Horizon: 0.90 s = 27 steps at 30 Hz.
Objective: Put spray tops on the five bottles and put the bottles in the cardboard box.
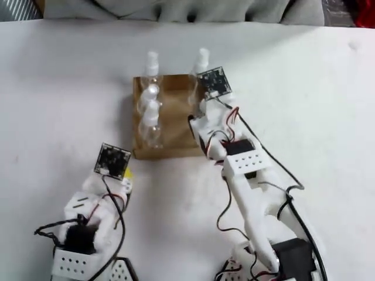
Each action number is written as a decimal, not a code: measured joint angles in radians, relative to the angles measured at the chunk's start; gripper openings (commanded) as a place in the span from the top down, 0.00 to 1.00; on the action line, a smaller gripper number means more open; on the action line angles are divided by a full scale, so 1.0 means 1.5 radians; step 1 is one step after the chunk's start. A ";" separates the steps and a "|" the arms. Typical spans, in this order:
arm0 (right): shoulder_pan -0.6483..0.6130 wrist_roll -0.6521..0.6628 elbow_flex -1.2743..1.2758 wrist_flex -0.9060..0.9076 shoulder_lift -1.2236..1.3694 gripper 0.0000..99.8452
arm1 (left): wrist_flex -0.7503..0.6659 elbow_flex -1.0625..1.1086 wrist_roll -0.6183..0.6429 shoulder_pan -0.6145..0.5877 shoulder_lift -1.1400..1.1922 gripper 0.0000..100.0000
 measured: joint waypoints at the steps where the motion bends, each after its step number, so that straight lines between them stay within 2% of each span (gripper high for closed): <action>1: -0.003 0.003 0.000 0.000 0.004 0.98 | 0.000 0.000 0.000 0.000 0.000 0.98; 20: -0.014 0.014 0.000 -0.021 0.032 0.98 | 0.000 0.000 0.000 0.000 0.000 0.98; 22: -0.014 0.016 0.000 -0.021 0.032 0.95 | 0.000 0.000 0.000 0.000 0.000 0.98; 27: -0.019 0.015 0.000 -0.021 0.032 0.82 | 0.000 0.000 0.000 0.000 0.000 0.98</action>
